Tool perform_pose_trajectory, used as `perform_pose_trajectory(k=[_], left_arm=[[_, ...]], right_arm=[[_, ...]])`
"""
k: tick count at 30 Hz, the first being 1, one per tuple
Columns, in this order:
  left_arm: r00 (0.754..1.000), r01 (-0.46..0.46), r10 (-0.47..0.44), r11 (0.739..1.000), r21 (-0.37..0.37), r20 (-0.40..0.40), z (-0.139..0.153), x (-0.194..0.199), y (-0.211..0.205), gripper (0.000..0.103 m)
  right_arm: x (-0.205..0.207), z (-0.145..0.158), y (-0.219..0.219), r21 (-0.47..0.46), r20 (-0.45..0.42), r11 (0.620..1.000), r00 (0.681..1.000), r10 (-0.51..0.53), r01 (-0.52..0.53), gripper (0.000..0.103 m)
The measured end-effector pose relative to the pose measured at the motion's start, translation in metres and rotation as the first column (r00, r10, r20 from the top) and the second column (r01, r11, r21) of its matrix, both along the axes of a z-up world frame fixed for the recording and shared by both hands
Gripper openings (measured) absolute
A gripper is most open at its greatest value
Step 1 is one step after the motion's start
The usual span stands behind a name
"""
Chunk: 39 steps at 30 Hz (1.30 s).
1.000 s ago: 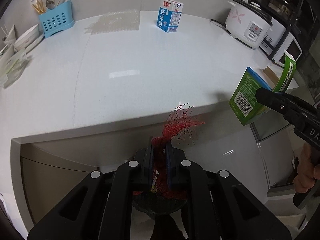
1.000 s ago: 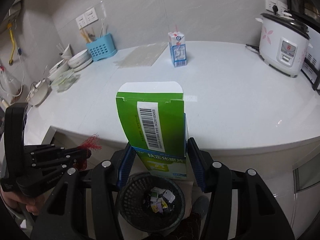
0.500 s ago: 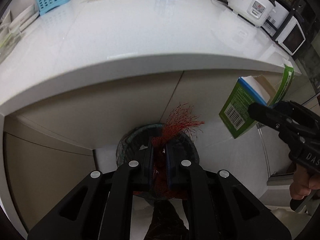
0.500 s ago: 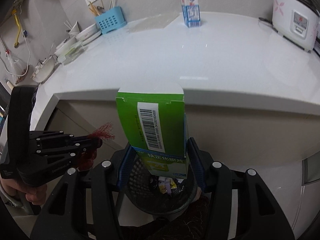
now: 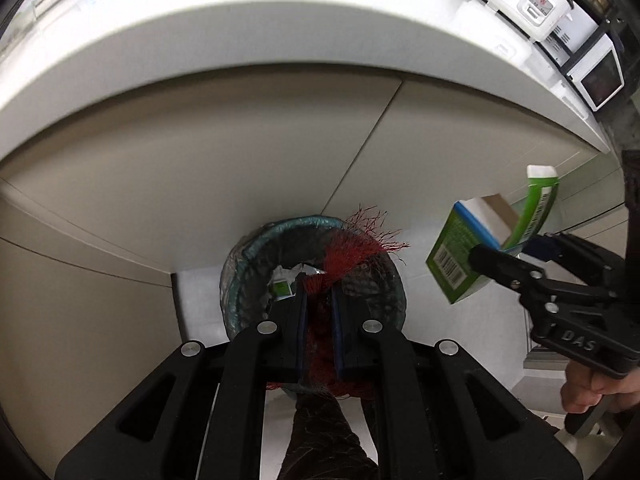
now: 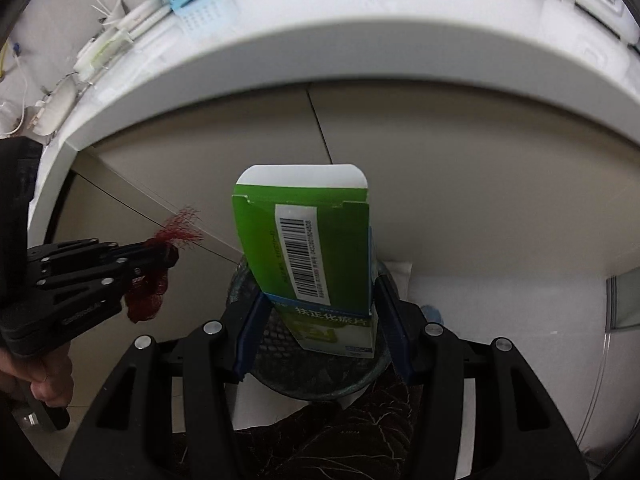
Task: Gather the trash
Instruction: 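Carry the red mesh bag and green box with both tools down over the wastebasket, then open the right tool to drop the green box into the wastebasket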
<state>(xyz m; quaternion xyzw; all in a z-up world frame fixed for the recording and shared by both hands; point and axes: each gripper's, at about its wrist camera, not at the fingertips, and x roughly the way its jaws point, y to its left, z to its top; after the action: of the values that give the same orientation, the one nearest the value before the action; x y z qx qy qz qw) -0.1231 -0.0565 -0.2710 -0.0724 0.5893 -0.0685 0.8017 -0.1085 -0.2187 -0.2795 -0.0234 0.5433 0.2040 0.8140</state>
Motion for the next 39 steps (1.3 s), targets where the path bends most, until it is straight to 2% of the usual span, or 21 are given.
perform_pose_trajectory(k=[2, 13, 20, 26, 28, 30, 32, 39], left_arm=[[0.999, -0.013, 0.013, 1.000, 0.004, -0.029, -0.007, 0.002, 0.003, 0.009], [0.996, -0.051, 0.052, 0.998, 0.021, -0.072, -0.020, -0.005, 0.009, 0.009], [0.994, -0.067, 0.069, 0.997, 0.030, -0.081, -0.024, -0.009, 0.009, 0.009], [0.992, -0.084, 0.087, 0.996, 0.036, -0.092, -0.028, -0.008, 0.012, 0.010], [0.992, -0.083, 0.086, 0.996, 0.039, -0.092, -0.030, -0.007, 0.013, 0.009], [0.992, -0.081, 0.086, 0.995, 0.049, -0.092, -0.032, -0.007, 0.012, 0.010], [0.992, -0.082, 0.087, 0.995, 0.055, -0.094, -0.034, -0.006, 0.012, 0.010], [0.990, -0.088, 0.093, 0.995, 0.052, -0.105, -0.041, -0.003, 0.012, 0.010]], right_arm=[[0.003, -0.013, 0.004, -0.013, -0.035, 1.000, 0.999, 0.000, 0.000, 0.050], [0.019, -0.064, 0.024, -0.073, -0.147, 0.997, 0.989, 0.019, -0.030, 0.050], [0.020, -0.080, 0.033, -0.100, -0.192, 0.993, 0.981, 0.037, -0.058, 0.050], [0.023, -0.085, 0.028, -0.126, -0.208, 0.990, 0.977, 0.041, -0.069, 0.056], [0.023, -0.084, 0.030, -0.124, -0.206, 0.989, 0.977, 0.053, -0.080, 0.061], [0.022, -0.083, 0.031, -0.124, -0.199, 0.989, 0.978, 0.060, -0.086, 0.073], [0.023, -0.082, 0.031, -0.129, -0.200, 0.988, 0.978, 0.062, -0.089, 0.080], [0.023, -0.073, 0.027, -0.131, -0.190, 0.990, 0.981, 0.033, -0.058, 0.095]])
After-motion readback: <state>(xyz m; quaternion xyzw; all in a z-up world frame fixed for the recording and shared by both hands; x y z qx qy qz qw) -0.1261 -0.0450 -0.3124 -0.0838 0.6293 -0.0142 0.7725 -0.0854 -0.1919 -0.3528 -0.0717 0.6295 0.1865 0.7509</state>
